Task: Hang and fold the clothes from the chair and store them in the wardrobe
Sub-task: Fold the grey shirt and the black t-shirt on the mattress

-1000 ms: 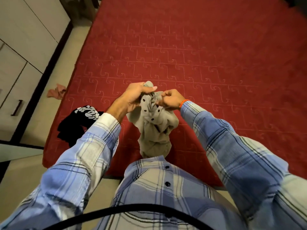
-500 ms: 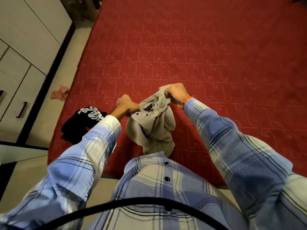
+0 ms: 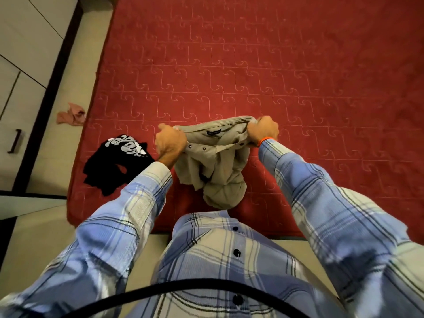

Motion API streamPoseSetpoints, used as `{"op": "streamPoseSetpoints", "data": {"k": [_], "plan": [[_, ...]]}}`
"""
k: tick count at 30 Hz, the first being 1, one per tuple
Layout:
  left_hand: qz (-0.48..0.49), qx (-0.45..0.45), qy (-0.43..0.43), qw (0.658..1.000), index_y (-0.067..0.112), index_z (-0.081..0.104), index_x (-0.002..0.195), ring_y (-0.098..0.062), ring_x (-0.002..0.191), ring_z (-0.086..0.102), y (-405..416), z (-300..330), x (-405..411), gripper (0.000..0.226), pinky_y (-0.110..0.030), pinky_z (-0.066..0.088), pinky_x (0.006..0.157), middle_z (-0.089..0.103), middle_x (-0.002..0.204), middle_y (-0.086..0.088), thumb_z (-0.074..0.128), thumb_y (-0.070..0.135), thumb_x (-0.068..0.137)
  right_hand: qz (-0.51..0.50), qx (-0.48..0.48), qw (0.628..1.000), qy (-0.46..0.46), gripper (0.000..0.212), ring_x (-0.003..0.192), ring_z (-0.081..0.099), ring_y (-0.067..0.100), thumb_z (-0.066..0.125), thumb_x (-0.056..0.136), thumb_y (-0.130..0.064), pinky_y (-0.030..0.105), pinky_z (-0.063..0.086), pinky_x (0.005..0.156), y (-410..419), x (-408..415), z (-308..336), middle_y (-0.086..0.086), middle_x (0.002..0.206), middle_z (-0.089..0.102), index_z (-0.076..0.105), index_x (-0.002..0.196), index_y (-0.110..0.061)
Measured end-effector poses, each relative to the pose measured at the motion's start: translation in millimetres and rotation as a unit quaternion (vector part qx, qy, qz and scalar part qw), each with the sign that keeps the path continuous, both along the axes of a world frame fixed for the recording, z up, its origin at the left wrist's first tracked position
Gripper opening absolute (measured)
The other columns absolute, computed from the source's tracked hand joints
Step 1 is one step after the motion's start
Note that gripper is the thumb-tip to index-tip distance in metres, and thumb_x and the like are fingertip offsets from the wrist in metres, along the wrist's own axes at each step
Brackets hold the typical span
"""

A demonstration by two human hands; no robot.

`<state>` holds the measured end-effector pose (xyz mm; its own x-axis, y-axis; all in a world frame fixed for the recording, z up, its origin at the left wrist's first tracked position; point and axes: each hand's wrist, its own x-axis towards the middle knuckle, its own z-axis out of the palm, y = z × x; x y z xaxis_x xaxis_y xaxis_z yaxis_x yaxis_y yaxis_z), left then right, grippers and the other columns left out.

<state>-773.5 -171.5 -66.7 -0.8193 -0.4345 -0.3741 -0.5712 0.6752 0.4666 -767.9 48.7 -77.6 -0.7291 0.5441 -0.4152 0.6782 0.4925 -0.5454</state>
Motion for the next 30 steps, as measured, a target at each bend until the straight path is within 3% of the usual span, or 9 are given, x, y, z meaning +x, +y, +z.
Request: {"op": "streamPoseSetpoints", "data": {"k": [6, 9, 13, 16, 19, 24, 26, 28, 30], "plan": [[0.047, 0.096, -0.051, 0.993, -0.003, 0.056, 0.12, -0.039, 0.116, 0.057, -5.5, -25.2, 3.7, 0.037, -0.043, 0.051, 0.094, 0.059, 0.127, -0.023, 0.053, 0.023, 0.094, 0.028, -0.067, 0.997, -0.037, 0.043, 0.117, 0.054, 0.04, 0.044, 0.098, -0.031, 0.036, 0.043, 0.091, -1.1, 5.5, -24.8, 0.025, 0.129, 0.057, 0.059, 0.12, 0.004], [0.149, 0.253, -0.059, 0.954, 0.003, 0.058, 0.086, -0.036, 0.093, 0.067, -6.3, -43.4, 9.3, 0.016, -0.05, 0.06, 0.072, 0.066, 0.104, -0.018, 0.067, 0.016, 0.085, 0.049, -0.101, 0.993, -0.039, 0.044, 0.111, 0.057, 0.039, 0.044, 0.1, -0.033, 0.037, 0.044, 0.087, -6.0, 2.6, -39.2, 0.023, 0.119, 0.063, 0.065, 0.111, 0.004], [0.26, 0.398, -0.036, 0.879, 0.003, 0.063, 0.091, -0.018, 0.055, 0.067, 1.8, -62.6, 17.4, 0.012, -0.033, 0.057, 0.043, 0.067, 0.079, -0.009, 0.058, 0.013, 0.095, 0.045, -0.171, 0.983, -0.05, 0.041, 0.102, 0.06, 0.032, 0.053, 0.087, -0.038, 0.038, 0.05, 0.088, -13.1, -15.6, -73.5, 0.013, 0.11, 0.066, 0.067, 0.111, -0.006], [0.315, 0.445, 0.01, 0.838, 0.008, 0.058, 0.086, -0.015, 0.052, 0.066, 0.9, -91.7, 10.5, 0.019, -0.034, 0.059, 0.047, 0.063, 0.079, -0.007, 0.048, 0.014, 0.101, 0.068, -0.207, 0.975, -0.043, 0.045, 0.103, 0.062, 0.032, 0.057, 0.075, -0.043, 0.049, 0.054, 0.09, -16.8, -45.8, -124.1, 0.01, 0.112, 0.067, 0.067, 0.108, -0.014], [0.342, 0.458, 0.039, 0.82, 0.012, 0.057, 0.089, -0.019, 0.07, 0.066, -4.7, -122.5, -9.2, 0.016, -0.038, 0.061, 0.057, 0.062, 0.09, -0.008, 0.049, 0.018, 0.102, 0.089, -0.23, 0.969, -0.014, 0.041, 0.103, 0.062, 0.031, 0.057, 0.077, -0.044, 0.049, 0.053, 0.09, -31.7, -77.9, -155.2, 0.01, 0.11, 0.068, 0.068, 0.105, -0.015], [0.373, 0.527, 0.1, 0.757, 0.008, 0.057, 0.108, -0.025, 0.087, 0.066, -21.3, -156.2, -57.1, 0.012, -0.036, 0.062, 0.064, 0.063, 0.103, -0.013, 0.05, 0.015, 0.101, 0.086, -0.266, 0.957, 0.072, 0.019, 0.095, 0.065, 0.026, 0.058, 0.082, -0.039, 0.047, 0.053, 0.089, -61.7, -120.8, -174.6, 0.006, 0.099, 0.069, 0.063, 0.083, -0.021], [0.366, 0.554, 0.13, 0.736, 0.007, 0.055, 0.117, -0.023, 0.085, 0.067, -24.8, -163.7, -75.2, 0.022, -0.034, 0.061, 0.073, 0.065, 0.101, -0.011, 0.051, 0.022, 0.101, 0.088, -0.298, 0.945, 0.101, 0.032, 0.099, 0.066, 0.024, 0.062, 0.069, -0.049, 0.049, 0.054, 0.088, -66.9, -135.9, -190.5, 0.003, 0.104, 0.07, 0.061, 0.093, -0.028], [0.334, 0.535, 0.13, 0.765, 0.005, 0.047, 0.132, -0.022, 0.087, 0.066, -25.8, -178.8, -86.2, 0.04, -0.031, 0.059, 0.073, 0.065, 0.107, -0.01, 0.054, 0.027, 0.1, 0.126, -0.316, 0.935, 0.095, 0.055, 0.107, 0.065, 0.023, 0.07, 0.071, -0.042, 0.048, 0.053, 0.094, -74.9, -137.7, -195.1, 0.002, 0.114, 0.067, 0.054, 0.121, -0.025], [0.276, 0.433, 0.096, 0.853, 0.008, 0.033, 0.146, -0.022, 0.092, 0.065, -25.1, -199.6, -85.9, 0.065, -0.034, 0.056, 0.075, 0.063, 0.115, -0.01, 0.063, 0.026, 0.091, 0.196, -0.275, 0.939, 0.059, 0.069, 0.113, 0.059, 0.021, 0.073, 0.082, -0.033, 0.039, 0.047, 0.101, -82.7, -128.5, -195.9, -0.002, 0.121, 0.06, 0.037, 0.138, -0.017]]}}
